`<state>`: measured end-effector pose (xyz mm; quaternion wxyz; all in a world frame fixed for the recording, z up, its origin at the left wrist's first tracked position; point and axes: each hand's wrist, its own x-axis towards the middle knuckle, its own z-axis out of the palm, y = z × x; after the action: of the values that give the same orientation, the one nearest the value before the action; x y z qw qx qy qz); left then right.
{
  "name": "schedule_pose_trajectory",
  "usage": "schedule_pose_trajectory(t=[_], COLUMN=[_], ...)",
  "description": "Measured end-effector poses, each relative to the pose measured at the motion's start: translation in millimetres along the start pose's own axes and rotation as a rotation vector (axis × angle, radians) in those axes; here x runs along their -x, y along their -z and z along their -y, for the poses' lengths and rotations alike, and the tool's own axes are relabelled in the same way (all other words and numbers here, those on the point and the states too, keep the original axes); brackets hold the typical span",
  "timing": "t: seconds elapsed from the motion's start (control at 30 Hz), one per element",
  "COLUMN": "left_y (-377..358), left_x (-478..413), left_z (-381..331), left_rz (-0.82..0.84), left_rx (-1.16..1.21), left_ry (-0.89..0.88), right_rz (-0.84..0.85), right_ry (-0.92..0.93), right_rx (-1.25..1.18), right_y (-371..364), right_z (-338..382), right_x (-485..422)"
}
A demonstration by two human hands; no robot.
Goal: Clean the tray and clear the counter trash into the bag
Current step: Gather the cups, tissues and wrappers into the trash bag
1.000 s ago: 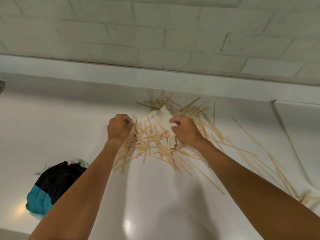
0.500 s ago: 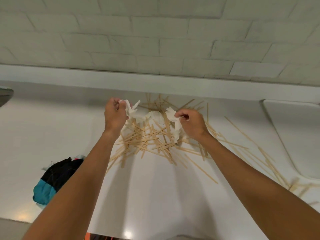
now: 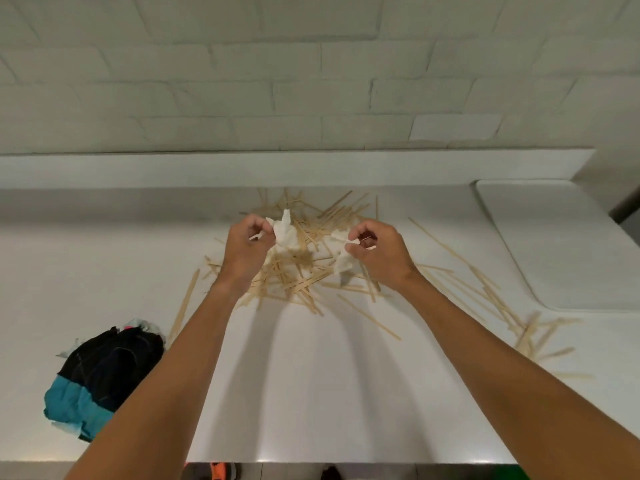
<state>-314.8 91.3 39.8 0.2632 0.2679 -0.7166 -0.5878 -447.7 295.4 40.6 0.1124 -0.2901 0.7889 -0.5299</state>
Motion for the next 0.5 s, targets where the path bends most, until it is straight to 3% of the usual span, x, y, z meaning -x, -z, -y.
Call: schedule_pose_trajectory(t=[0.5], left_y=[-203], left_x=[143], left_z=[-33], left_rz=[0.471], left_rx=[-0.099], left_ry=[0.093], right_rz=[-0.335], right_ry=[-0.253], right_rx=[-0.092], right_y=[186], right_z=[-74], right_x=[180])
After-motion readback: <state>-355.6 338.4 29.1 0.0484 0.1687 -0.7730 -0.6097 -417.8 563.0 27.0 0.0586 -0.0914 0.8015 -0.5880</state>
